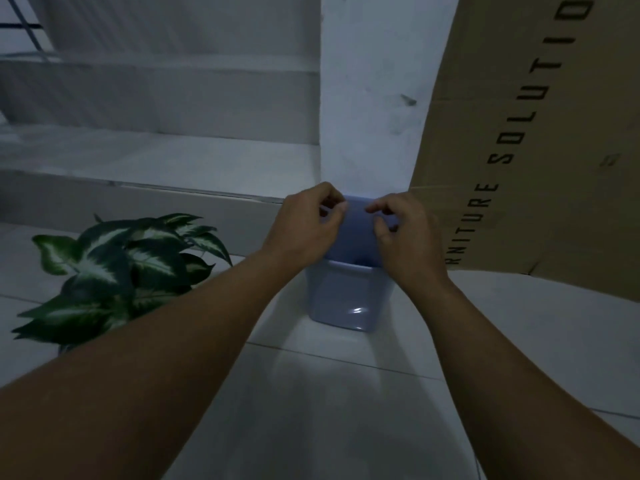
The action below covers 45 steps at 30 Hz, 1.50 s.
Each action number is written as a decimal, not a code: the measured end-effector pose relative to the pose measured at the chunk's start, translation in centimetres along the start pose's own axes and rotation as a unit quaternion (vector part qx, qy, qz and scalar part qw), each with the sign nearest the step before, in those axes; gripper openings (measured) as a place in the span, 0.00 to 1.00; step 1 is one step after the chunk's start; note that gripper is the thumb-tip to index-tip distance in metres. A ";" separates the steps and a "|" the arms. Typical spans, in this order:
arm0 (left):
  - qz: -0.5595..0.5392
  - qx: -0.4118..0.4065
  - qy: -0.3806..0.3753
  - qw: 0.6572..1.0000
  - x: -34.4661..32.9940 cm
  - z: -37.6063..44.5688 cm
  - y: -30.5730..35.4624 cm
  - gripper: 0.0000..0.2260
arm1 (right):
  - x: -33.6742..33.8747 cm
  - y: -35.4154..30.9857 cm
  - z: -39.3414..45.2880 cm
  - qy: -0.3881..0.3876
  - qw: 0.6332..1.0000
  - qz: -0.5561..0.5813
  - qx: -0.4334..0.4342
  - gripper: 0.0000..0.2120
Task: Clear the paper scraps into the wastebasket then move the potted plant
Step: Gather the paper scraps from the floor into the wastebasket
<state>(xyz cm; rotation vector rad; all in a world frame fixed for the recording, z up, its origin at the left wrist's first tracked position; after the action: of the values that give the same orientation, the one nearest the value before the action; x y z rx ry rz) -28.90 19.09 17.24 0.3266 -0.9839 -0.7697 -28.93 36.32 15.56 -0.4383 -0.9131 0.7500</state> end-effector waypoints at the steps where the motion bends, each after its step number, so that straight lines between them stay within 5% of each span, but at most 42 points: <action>1: -0.012 -0.001 0.016 1.000 0.6 -0.8 0.3 0.06 | 0.1 -0.5 -0.3 0.005 1.000 0.018 0.005 0.07; 11: -0.053 0.020 0.120 0.991 9.5 -13.4 2.1 0.07 | -1.7 -8.5 -11.3 0.021 0.990 0.131 -0.045 0.07; 19: 0.042 0.091 0.054 0.993 15.8 -27.9 -2.2 0.08 | -5.3 -11.7 -23.6 -0.210 0.971 0.107 -0.036 0.10; 27: 0.072 0.208 -0.066 0.973 14.6 -40.8 -4.4 0.17 | -9.1 -11.6 -34.9 -0.466 0.883 0.023 -0.055 0.28; 34: 0.143 0.209 -0.182 0.950 12.5 -48.7 -5.3 0.31 | -11.2 -11.7 -40.5 -0.447 0.889 -0.051 0.087 0.31; 45: 0.209 0.155 -0.189 0.947 9.4 -45.8 -7.7 0.22 | -11.1 -9.3 -39.8 -0.308 0.930 -0.072 0.189 0.13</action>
<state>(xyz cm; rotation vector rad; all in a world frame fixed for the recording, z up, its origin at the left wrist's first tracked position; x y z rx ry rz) 9.33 3.06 -5.70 0.2312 -1.4858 -0.2876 3.55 20.63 -6.57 0.2246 -1.3319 0.9233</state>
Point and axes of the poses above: each hand's wrist, its own z-axis towards the middle knuckle, its own x-axis out of the back of the hand, y = z × x, the point moved 1 cm from there along z, towards the middle knuckle, and after that the axes turned 5 degrees about -x, right-handed, at the moved point
